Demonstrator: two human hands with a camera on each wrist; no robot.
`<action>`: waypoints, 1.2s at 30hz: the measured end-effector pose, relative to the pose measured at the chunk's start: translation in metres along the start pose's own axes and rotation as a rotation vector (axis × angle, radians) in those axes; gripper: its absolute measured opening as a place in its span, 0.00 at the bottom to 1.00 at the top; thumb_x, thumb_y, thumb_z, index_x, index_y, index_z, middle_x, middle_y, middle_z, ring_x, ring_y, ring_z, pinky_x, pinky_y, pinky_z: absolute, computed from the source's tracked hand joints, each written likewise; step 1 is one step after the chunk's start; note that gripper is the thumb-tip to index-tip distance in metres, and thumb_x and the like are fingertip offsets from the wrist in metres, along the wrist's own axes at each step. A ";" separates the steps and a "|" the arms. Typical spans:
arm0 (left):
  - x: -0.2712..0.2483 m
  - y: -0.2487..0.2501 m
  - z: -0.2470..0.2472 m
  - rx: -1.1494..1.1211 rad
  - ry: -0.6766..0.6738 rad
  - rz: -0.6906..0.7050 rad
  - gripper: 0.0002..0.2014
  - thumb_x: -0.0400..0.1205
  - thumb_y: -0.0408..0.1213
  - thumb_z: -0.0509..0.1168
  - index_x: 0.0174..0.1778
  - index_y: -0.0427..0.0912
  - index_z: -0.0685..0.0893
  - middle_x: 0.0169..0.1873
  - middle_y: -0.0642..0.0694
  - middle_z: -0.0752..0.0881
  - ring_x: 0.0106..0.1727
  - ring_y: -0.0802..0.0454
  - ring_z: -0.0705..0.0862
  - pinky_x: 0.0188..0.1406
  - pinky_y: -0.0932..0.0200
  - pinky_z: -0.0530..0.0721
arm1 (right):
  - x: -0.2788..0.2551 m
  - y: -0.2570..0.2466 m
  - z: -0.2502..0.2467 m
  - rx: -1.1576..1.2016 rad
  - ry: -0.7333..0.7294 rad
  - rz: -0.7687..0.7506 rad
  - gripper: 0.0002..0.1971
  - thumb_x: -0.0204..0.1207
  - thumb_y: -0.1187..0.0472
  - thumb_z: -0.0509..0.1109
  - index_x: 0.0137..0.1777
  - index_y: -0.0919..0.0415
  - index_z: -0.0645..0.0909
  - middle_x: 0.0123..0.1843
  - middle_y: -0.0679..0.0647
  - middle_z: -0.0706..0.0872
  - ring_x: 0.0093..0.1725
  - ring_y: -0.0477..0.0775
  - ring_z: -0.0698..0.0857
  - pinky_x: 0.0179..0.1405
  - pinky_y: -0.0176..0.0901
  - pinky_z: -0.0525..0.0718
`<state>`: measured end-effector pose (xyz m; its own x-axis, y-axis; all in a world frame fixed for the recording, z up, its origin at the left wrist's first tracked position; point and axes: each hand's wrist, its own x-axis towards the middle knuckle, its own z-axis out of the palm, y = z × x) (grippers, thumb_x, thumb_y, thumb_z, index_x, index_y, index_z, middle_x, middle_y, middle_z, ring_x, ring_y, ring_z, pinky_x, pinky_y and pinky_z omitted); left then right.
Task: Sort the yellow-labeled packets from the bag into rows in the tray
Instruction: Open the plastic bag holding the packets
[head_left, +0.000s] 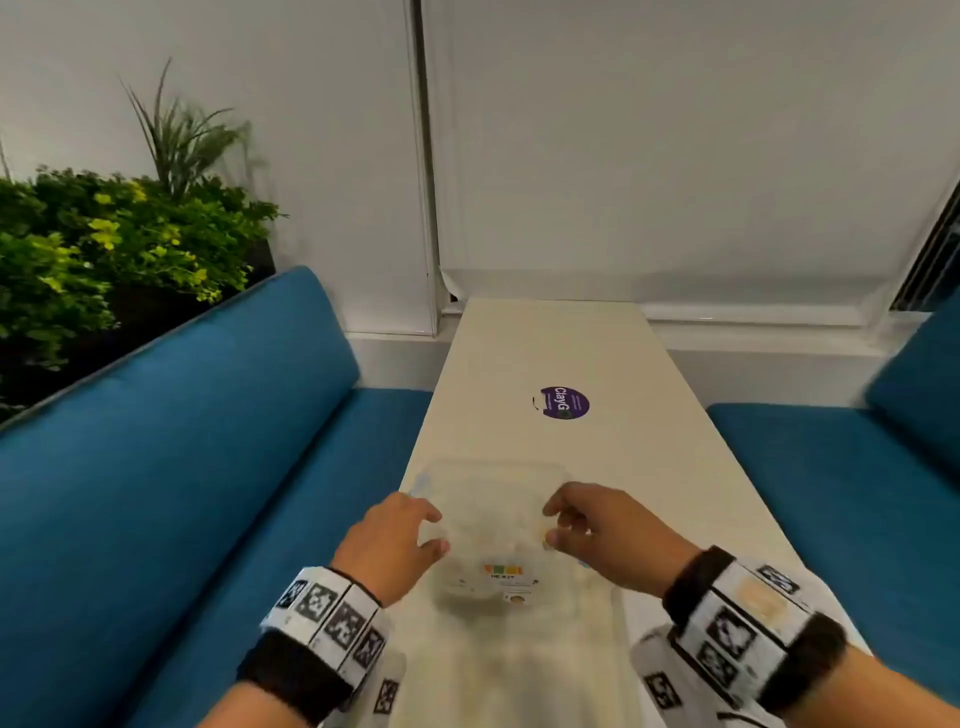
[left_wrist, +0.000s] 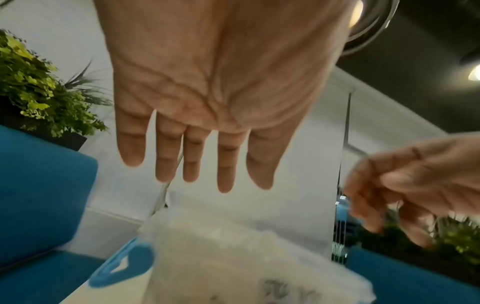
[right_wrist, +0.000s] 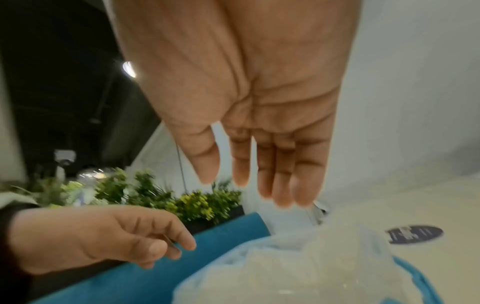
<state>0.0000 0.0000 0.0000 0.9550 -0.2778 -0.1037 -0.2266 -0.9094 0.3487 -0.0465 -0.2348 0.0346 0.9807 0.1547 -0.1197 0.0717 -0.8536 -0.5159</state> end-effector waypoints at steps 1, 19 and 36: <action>0.011 -0.002 0.004 0.035 -0.018 -0.011 0.18 0.82 0.54 0.60 0.67 0.54 0.76 0.71 0.53 0.71 0.70 0.53 0.73 0.65 0.55 0.74 | 0.023 0.000 0.009 0.001 0.026 0.036 0.16 0.80 0.52 0.65 0.66 0.54 0.76 0.59 0.50 0.80 0.55 0.48 0.79 0.55 0.36 0.75; 0.046 -0.016 0.028 -0.014 -0.163 -0.052 0.25 0.74 0.59 0.67 0.41 0.37 0.88 0.83 0.52 0.51 0.66 0.47 0.77 0.59 0.52 0.79 | 0.098 0.003 0.048 0.143 0.313 0.198 0.13 0.83 0.65 0.58 0.64 0.67 0.78 0.63 0.63 0.83 0.63 0.61 0.80 0.58 0.41 0.74; -0.078 0.060 -0.047 -1.140 0.578 0.098 0.31 0.78 0.65 0.53 0.70 0.46 0.72 0.65 0.46 0.80 0.63 0.59 0.81 0.63 0.60 0.79 | -0.048 -0.056 -0.065 0.520 0.531 -0.610 0.13 0.75 0.65 0.58 0.44 0.43 0.76 0.42 0.38 0.82 0.43 0.39 0.79 0.44 0.30 0.77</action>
<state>-0.0790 -0.0185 0.0727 0.9525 0.1072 0.2852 -0.2831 -0.0351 0.9585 -0.0855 -0.2266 0.1249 0.7648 0.1452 0.6277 0.6327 -0.3537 -0.6890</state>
